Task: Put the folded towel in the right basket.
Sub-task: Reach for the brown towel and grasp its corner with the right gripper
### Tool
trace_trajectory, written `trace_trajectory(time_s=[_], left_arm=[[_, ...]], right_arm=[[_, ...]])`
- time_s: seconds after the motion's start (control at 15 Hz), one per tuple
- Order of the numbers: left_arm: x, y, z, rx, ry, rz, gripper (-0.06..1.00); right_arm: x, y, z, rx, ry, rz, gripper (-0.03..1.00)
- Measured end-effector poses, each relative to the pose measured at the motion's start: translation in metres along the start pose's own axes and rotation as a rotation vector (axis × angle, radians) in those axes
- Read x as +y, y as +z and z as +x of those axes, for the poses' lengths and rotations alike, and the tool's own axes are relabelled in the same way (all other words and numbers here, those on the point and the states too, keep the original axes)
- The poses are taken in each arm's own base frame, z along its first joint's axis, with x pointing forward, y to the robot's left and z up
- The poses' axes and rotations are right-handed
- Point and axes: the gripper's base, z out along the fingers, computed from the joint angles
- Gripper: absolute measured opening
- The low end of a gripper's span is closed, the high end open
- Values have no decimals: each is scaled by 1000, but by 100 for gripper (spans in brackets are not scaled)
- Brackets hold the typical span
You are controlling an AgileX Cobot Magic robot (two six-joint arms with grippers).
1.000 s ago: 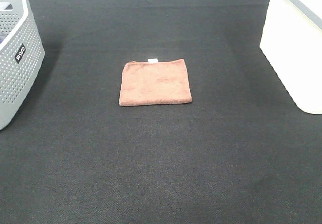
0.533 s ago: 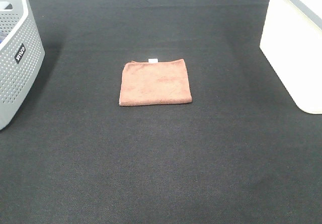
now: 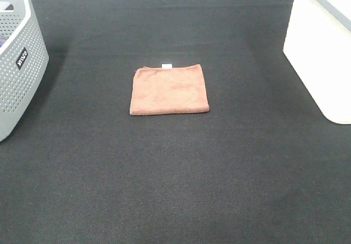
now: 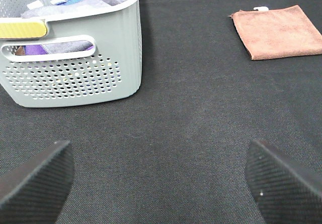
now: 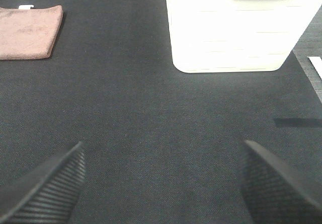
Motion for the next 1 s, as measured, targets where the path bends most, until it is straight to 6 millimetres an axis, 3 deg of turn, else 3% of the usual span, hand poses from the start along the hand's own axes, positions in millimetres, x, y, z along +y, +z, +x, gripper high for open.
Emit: trace_trajectory(time_s=[1.0], left_arm=[[0, 0, 0, 0, 0, 0, 87]], right_arm=[[0, 0, 0, 0, 0, 0, 78]])
